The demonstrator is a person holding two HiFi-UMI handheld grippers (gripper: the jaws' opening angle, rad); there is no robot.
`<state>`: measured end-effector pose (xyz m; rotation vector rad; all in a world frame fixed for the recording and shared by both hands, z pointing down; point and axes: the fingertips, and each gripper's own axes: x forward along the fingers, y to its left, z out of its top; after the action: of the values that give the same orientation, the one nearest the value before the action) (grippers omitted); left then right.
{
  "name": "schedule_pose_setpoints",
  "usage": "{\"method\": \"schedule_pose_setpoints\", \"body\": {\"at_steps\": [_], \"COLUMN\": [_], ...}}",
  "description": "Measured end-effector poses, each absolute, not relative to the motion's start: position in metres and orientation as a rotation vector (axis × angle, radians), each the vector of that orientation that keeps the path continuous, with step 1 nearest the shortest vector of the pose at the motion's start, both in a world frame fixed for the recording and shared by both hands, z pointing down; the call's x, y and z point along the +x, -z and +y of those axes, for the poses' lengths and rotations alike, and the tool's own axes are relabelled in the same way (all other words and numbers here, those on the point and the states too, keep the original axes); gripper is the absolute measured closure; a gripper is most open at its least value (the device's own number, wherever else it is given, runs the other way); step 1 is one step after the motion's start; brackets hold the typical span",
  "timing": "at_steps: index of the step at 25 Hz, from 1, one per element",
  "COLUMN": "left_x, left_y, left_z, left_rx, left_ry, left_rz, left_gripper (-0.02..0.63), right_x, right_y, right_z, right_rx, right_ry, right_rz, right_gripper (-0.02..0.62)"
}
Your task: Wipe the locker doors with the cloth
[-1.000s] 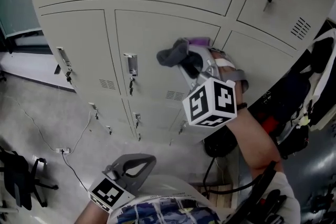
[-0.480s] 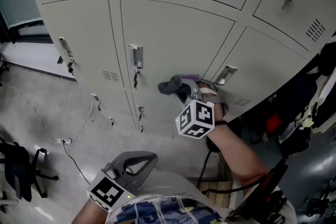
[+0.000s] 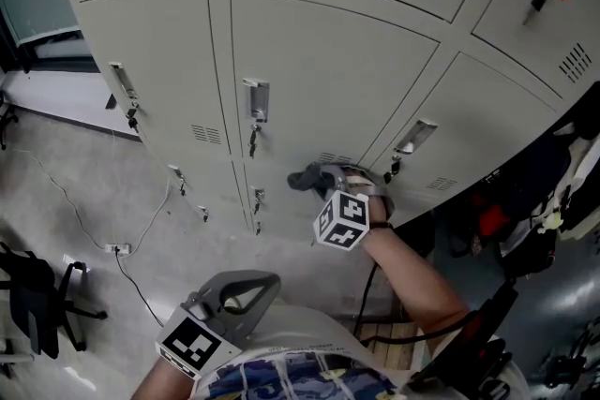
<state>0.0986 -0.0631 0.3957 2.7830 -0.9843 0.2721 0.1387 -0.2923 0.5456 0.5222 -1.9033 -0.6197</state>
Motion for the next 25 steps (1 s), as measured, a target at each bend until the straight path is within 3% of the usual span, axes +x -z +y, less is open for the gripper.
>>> {"method": "schedule_pose_setpoints", "body": {"at_steps": [5,17,25], "left_x": [0.086,0.063,0.047], "left_y": [-0.395,-0.374,-0.377], "left_z": [-0.063,-0.064,-0.052], "left_rx": [2.807,2.881,2.862], "left_ry": [-0.264,-0.240,-0.229], "left_rz": [-0.948,-0.810,-0.814], "left_gripper": [0.604,0.604,0.604], "right_x": [0.135,0.113,0.105], "right_y": [-0.503,-0.191,-0.207], "right_z": [-0.271,-0.267,-0.292], "right_rx": [0.489,0.895,0.896], "right_ry": [0.617,1.118,1.154], "right_rz": [-1.938,-1.934,-1.862], "right_gripper": [0.483,0.482,0.482]}}
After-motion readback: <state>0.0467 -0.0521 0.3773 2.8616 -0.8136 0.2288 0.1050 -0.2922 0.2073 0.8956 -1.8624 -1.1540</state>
